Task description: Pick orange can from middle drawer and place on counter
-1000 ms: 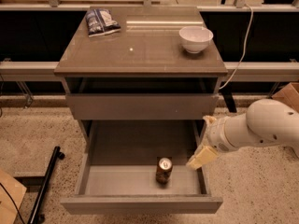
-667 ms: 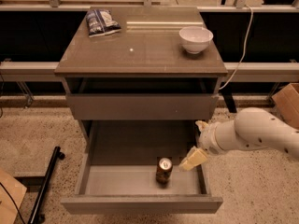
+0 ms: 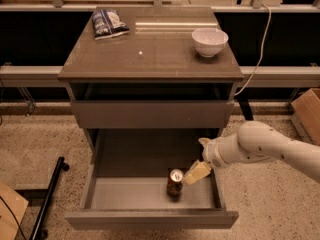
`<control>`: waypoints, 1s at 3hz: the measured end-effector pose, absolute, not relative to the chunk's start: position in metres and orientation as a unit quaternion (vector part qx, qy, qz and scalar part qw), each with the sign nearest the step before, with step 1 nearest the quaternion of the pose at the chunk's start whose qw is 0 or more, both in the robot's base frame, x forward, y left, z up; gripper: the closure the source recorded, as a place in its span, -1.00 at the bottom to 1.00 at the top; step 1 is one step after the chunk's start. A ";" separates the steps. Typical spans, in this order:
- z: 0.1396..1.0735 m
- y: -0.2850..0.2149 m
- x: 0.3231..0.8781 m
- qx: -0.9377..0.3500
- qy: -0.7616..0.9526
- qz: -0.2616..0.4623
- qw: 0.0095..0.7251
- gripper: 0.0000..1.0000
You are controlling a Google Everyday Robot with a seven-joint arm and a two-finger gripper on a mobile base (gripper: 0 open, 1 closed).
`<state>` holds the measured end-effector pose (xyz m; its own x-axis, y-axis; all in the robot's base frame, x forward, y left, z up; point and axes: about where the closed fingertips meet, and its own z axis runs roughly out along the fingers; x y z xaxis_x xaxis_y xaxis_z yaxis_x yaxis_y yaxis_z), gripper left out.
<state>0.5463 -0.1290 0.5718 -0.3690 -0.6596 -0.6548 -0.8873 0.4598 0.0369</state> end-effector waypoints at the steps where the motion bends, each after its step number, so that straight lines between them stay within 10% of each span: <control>1: 0.569 -0.128 0.544 -0.481 0.805 0.195 0.288 -1.00; 3: 0.509 -0.106 0.538 -0.481 0.807 0.200 0.278 -1.00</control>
Offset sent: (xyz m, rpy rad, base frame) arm -0.0125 0.0135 -0.0428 -0.0408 -0.0116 -0.0274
